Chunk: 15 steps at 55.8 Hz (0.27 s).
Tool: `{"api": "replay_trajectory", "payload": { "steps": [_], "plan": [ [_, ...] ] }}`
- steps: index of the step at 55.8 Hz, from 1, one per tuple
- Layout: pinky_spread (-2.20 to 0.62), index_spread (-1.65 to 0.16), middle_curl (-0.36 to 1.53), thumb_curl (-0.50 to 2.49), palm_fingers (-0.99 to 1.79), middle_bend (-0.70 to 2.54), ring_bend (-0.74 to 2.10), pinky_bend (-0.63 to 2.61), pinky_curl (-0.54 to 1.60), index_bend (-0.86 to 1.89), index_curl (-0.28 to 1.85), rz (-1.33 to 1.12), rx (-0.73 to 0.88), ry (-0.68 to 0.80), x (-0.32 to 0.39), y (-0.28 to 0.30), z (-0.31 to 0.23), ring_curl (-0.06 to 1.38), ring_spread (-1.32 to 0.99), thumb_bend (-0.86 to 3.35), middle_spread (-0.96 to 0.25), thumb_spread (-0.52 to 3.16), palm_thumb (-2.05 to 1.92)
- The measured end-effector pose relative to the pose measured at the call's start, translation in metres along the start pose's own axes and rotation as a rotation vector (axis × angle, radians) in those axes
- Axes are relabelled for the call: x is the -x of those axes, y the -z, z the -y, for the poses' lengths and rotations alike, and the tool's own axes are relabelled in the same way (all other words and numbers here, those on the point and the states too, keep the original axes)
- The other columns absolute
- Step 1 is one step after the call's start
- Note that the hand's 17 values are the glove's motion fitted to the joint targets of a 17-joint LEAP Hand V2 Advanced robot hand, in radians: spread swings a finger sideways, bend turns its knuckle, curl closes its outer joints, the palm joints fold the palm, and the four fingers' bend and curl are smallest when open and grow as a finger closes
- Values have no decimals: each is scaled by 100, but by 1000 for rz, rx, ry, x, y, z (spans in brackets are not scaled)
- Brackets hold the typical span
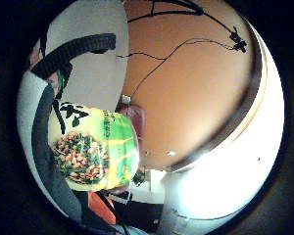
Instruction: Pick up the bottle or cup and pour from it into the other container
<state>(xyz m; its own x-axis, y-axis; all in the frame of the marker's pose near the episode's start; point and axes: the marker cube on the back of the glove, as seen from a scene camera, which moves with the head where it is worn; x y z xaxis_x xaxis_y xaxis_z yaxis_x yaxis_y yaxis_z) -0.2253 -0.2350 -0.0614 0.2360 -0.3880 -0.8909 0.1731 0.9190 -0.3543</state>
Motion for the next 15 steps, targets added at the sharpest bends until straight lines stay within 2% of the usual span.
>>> {"api": "replay_trajectory", "payload": {
  "steps": [15],
  "plan": [
    [-28, -23, 55, 74, 113, 27, 34, 35, 39, 14, 40, -25, 27, -14, -2, 5, 2, 47, -22, -4, -8, 16, 103]
  ]
}}
